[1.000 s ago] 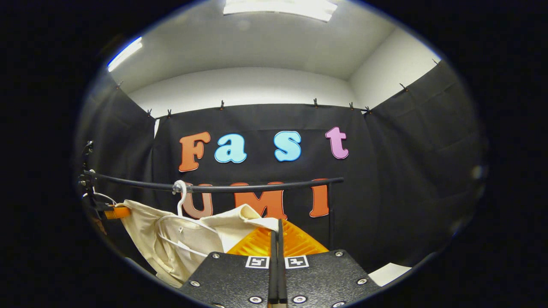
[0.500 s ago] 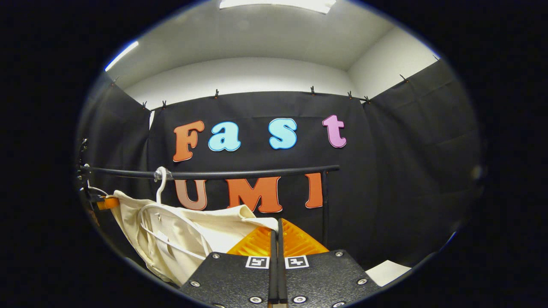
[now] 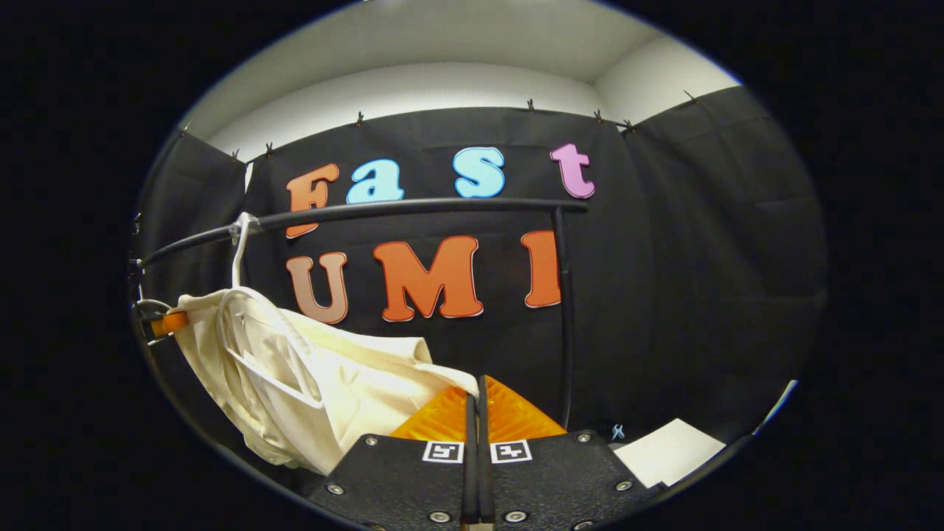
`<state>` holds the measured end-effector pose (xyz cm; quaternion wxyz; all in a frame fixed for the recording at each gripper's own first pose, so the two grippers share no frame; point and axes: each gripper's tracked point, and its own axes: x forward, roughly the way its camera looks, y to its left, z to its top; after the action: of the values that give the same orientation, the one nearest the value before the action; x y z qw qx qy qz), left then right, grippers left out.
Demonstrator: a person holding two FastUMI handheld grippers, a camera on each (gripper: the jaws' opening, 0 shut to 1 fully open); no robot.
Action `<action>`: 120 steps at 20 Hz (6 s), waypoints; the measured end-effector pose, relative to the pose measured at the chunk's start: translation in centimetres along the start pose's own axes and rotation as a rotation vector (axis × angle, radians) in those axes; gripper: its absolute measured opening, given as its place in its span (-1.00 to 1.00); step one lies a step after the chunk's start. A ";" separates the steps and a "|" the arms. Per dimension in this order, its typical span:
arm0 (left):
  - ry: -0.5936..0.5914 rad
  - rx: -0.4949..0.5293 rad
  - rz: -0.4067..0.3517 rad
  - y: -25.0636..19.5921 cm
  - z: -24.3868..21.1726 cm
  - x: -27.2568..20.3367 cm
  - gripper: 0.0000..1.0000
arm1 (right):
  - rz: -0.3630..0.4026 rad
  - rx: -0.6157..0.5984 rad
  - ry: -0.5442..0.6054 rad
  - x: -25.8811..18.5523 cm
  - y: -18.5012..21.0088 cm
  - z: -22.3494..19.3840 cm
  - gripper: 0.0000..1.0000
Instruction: Grasp the clothes on the hanger with both hands and then place them into the laundry hamper below.
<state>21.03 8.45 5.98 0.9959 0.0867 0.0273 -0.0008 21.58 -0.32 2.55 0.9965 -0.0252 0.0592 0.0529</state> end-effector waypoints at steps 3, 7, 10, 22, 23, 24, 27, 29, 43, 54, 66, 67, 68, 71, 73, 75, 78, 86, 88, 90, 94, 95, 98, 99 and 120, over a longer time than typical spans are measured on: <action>0.008 0.001 0.005 0.1 -0.3 0.4 -0.87 | 0.011 0.019 0.048 1.3 0.8 -3.4 -1.00; 0.022 0.005 0.019 0.1 -1.2 0.7 -0.87 | 0.026 0.077 0.063 2.3 1.8 -6.3 -1.00; 0.039 -0.006 0.032 0.4 -2.3 1.1 -0.87 | 0.042 0.142 0.076 2.7 2.9 -8.3 -1.00; -0.163 0.106 0.117 1.4 5.8 -0.9 -0.88 | -0.066 -0.069 0.025 6.0 0.7 -5.2 -1.00; -0.169 0.101 0.112 1.3 6.0 -1.0 -0.88 | -0.073 -0.081 -0.004 5.7 0.2 -3.4 -1.00; -0.171 0.096 0.106 1.5 5.9 -1.1 -0.88 | -0.079 -0.095 -0.031 5.5 -0.2 -1.5 -1.00; -0.160 0.078 0.102 1.8 5.8 -1.1 -0.88 | -0.084 -0.142 -0.102 3.2 -0.8 3.8 -1.00; -0.152 0.057 0.097 2.0 5.5 -0.7 -0.87 | -0.089 -0.183 -0.145 2.2 -1.0 6.7 -1.00; -0.065 0.018 0.128 3.6 0.6 -2.6 -0.88 | 0.041 -0.022 -0.043 -1.2 0.9 -0.7 -1.00; 0.038 0.025 0.159 4.5 -5.3 -4.5 -0.88 | 0.041 0.097 0.071 -3.6 3.6 -8.8 -1.00; 0.097 -0.037 0.012 -3.1 -8.8 -5.6 -0.88 | 0.056 0.196 0.124 -5.3 8.6 -12.6 -1.00; 0.099 -0.040 -0.010 -4.3 -8.7 -5.5 -0.88 | 0.063 0.197 0.123 -5.4 9.1 -12.5 -1.00; 0.100 -0.041 -0.032 -5.5 -8.7 -5.5 -0.88 | 0.071 0.197 0.121 -5.6 9.6 -12.5 -1.00; 0.105 -0.057 -0.104 -9.2 -8.4 -5.3 -0.88 | 0.085 0.195 0.116 -5.8 10.8 -12.5 -1.00; 0.106 -0.055 -0.148 -11.7 -8.3 -5.2 -0.87 | 0.092 0.203 0.118 -5.8 11.2 -12.5 -1.00; 0.114 -0.062 -0.192 -14.0 -8.3 -5.0 -0.88 | 0.091 0.216 0.120 -5.9 11.4 -12.6 -1.00; 0.153 -0.086 -0.255 -17.4 -9.9 -5.4 -0.88 | 0.096 0.241 0.134 -5.9 11.9 -13.6 -1.00; 0.369 -0.103 -0.326 -22.0 -18.9 -4.0 -0.88 | 0.065 0.238 0.258 -4.2 11.9 -21.1 -1.00; 0.440 -0.098 -0.327 -21.9 -22.0 -3.4 -0.88 | 0.047 0.233 0.301 -4.4 11.6 -23.5 -1.00; 0.510 -0.082 -0.327 -22.6 -25.0 -3.4 -0.87 | 0.031 0.226 0.347 -4.5 11.2 -26.1 -1.00; 0.643 -0.044 -0.316 -24.1 -31.0 -3.7 -0.87 | -0.001 0.212 0.402 -3.0 10.8 -30.2 -1.00; 0.674 -0.039 -0.312 -24.5 -32.6 -3.8 -0.87 | -0.010 0.202 0.420 -2.6 10.8 -31.3 -1.00; 0.754 -0.015 -0.301 -25.6 -36.6 -4.0 -0.87 | -0.038 0.172 0.485 -2.1 10.4 -34.4 -1.00; 0.777 -0.004 -0.297 -25.9 -37.6 -4.0 -0.87 | -0.048 0.158 0.503 -1.9 10.2 -35.3 -1.00; 0.890 0.054 -0.264 -24.7 -41.8 -6.2 -0.19 | -0.085 0.045 0.573 -1.7 10.1 -37.6 0.04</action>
<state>12.40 -8.69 -39.11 0.8760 0.1003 0.4630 -0.0910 14.49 7.38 -34.93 0.9408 -0.0197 0.3384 0.0005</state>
